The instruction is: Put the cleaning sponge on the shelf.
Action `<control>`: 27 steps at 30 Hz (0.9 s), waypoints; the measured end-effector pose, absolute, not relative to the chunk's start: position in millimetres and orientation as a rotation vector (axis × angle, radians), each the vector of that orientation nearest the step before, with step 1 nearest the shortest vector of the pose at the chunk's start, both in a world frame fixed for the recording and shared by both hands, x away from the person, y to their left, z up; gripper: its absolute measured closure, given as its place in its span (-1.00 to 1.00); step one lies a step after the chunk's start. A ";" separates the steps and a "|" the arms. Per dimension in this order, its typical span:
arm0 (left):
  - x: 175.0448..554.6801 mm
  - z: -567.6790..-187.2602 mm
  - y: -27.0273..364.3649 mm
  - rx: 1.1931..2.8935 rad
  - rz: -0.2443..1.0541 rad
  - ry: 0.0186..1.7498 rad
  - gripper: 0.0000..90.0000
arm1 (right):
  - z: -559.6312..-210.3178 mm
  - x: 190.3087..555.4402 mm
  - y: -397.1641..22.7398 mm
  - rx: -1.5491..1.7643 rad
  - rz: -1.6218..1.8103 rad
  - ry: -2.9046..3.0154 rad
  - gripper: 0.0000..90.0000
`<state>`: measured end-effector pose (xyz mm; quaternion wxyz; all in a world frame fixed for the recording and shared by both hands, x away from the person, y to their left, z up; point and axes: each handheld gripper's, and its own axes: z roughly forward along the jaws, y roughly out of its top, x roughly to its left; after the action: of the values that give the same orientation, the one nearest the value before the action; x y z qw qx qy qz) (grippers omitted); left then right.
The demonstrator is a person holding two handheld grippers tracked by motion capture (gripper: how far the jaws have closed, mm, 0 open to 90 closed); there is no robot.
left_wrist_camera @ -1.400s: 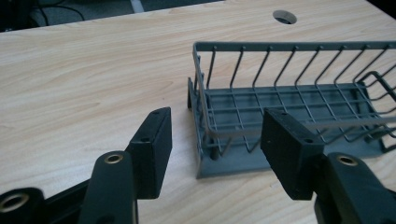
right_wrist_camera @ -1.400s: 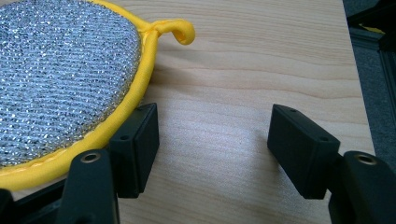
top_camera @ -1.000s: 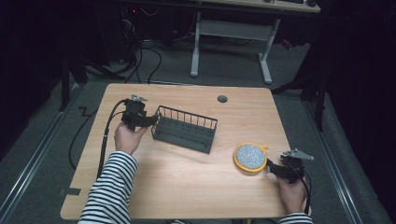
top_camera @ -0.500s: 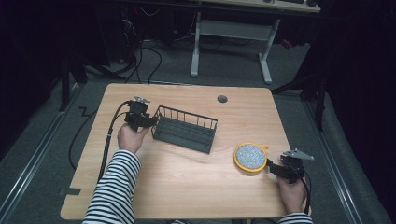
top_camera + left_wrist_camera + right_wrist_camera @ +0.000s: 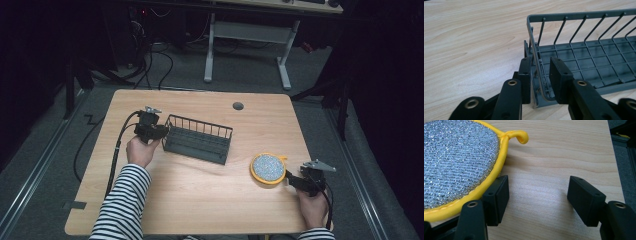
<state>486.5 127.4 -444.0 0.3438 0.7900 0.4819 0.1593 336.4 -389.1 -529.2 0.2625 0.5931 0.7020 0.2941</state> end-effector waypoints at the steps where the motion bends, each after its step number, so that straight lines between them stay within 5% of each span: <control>1: 484.4 -443.8 126.8 2.059 0.422 1.246 0.61 | -529.2 336.4 -389.1 1.604 0.796 1.899 -0.24; 27: 427.1 -443.5 124.4 2.046 0.437 1.229 0.62 | -529.2 336.5 -389.2 1.601 0.796 1.901 -0.24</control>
<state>427.1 124.4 -443.5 0.3501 0.7898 0.4745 0.1688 336.5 -389.2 -529.2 0.2627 0.5918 0.7030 0.2942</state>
